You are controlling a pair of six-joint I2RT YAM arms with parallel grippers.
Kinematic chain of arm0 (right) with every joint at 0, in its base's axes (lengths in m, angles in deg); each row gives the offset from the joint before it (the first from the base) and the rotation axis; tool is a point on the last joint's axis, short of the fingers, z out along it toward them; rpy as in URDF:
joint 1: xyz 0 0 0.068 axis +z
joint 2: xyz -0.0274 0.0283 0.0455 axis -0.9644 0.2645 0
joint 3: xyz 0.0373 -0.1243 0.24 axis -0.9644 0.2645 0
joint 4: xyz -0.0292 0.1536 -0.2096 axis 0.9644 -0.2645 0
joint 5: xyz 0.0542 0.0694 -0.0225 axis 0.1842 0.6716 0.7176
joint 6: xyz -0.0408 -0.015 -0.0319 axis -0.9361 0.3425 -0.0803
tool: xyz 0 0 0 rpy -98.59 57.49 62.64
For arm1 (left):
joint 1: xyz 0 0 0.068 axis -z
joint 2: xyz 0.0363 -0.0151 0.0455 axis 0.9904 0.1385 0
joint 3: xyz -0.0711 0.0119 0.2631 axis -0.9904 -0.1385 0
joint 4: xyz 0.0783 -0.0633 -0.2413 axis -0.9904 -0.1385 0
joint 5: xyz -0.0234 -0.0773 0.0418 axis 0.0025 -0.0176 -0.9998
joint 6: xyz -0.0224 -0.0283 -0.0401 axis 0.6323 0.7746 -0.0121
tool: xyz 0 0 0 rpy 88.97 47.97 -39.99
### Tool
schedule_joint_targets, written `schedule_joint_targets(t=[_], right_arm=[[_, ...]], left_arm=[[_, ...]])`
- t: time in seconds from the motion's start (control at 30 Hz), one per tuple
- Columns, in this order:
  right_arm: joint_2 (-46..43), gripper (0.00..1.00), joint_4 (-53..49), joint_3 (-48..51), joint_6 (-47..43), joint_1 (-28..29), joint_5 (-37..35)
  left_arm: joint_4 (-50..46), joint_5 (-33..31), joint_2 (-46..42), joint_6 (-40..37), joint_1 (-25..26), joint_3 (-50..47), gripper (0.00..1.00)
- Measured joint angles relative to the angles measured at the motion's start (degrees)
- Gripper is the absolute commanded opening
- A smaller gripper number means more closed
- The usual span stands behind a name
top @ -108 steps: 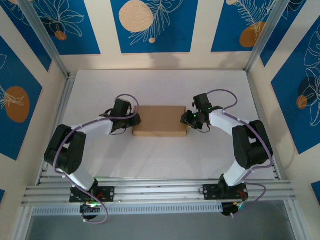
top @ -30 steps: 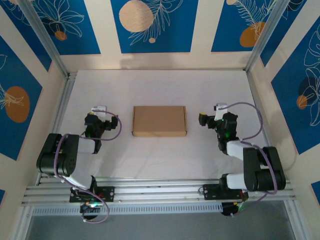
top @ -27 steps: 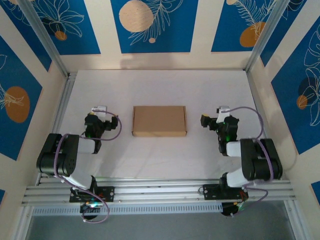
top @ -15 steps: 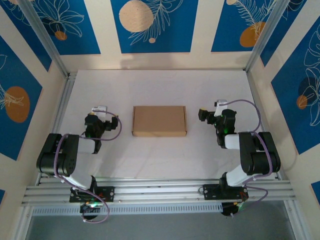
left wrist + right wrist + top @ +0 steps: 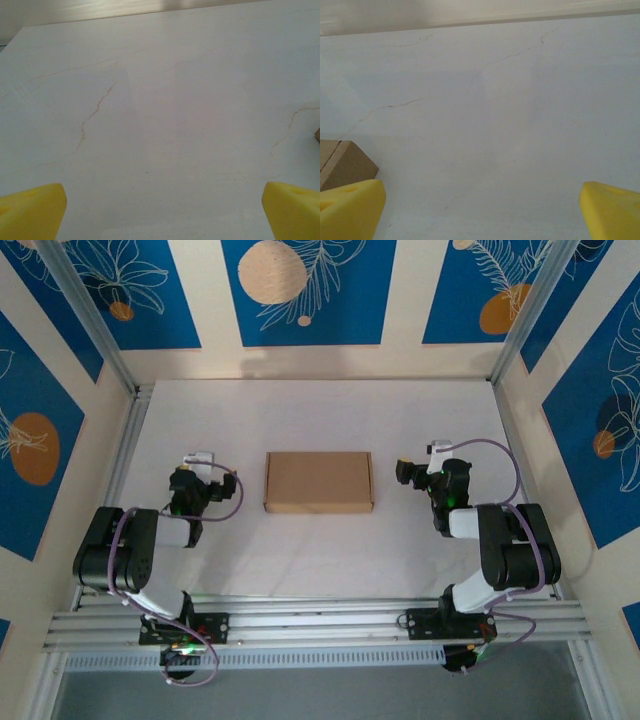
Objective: Fold the paper box
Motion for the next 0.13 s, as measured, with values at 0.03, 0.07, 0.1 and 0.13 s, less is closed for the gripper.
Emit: schedule_joint_targets(t=[0.03, 0.07, 0.1, 0.13], right_arm=[[0.0, 0.99, 0.0, 0.0, 0.0, 0.0, 0.0], [0.0, 0.99, 0.0, 0.0, 0.0, 0.0, 0.0], [0.0, 0.99, 0.0, 0.0, 0.0, 0.0, 0.0], [0.0, 0.99, 0.0, 0.0, 0.0, 0.0, 0.0]], left_arm=[[0.0, 0.0, 0.0, 0.0, 0.0, 0.0, 1.0], [-0.1, 0.0, 0.0, 0.0, 0.0, 0.0, 1.0], [-0.2, 0.0, 0.0, 0.0, 0.0, 0.0, 1.0], [-0.2, 0.0, 0.0, 0.0, 0.0, 0.0, 1.0]])
